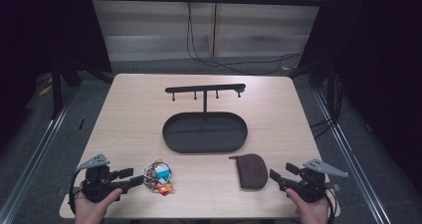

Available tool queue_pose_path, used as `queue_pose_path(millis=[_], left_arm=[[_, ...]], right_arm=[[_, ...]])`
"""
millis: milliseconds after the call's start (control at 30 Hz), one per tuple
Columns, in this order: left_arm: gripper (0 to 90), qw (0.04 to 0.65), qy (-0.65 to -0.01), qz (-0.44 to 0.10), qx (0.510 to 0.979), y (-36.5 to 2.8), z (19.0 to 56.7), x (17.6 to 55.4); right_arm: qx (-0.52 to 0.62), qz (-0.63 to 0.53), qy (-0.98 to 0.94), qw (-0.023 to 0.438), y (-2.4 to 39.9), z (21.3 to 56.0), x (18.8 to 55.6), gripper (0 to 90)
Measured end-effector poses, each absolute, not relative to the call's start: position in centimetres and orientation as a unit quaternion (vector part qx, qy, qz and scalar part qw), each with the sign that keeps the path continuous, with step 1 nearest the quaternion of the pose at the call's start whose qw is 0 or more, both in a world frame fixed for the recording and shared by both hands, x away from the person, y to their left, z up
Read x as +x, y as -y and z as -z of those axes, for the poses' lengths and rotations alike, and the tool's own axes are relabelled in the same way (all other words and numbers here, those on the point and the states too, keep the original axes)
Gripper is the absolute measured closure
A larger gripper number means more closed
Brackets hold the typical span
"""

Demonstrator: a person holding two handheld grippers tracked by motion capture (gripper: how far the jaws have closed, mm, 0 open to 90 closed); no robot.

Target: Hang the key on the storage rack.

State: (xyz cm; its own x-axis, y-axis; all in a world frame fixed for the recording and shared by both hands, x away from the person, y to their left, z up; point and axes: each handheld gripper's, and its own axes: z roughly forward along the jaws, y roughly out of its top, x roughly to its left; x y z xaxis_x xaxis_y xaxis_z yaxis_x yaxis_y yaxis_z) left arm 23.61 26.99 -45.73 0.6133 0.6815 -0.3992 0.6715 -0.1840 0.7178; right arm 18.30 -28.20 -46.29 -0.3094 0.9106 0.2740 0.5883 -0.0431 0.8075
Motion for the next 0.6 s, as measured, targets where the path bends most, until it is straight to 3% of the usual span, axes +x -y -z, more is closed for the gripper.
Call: queue_pose_path(millis=[100,333,400,600], left_arm=[[41.7,0.467,-0.432,0.004,0.772,-26.8,45.7,23.5],[50.8,0.455,-0.438,0.021,0.775,-26.6,46.0,24.0],[58.9,0.449,-0.44,0.017,0.778,-26.5,45.9,23.9],[60.0,0.443,-0.433,0.024,0.785,-25.8,45.5,24.1]], right_arm=[[0.568,-0.464,-0.662,0.153,28.4,46.5,18.4,23.1],[0.568,-0.458,-0.667,0.15,28.2,46.6,18.6,22.6],[0.566,-0.458,-0.67,0.144,28.1,46.6,18.7,24.5],[0.56,-0.448,-0.681,0.146,27.8,46.6,18.7,24.9]])
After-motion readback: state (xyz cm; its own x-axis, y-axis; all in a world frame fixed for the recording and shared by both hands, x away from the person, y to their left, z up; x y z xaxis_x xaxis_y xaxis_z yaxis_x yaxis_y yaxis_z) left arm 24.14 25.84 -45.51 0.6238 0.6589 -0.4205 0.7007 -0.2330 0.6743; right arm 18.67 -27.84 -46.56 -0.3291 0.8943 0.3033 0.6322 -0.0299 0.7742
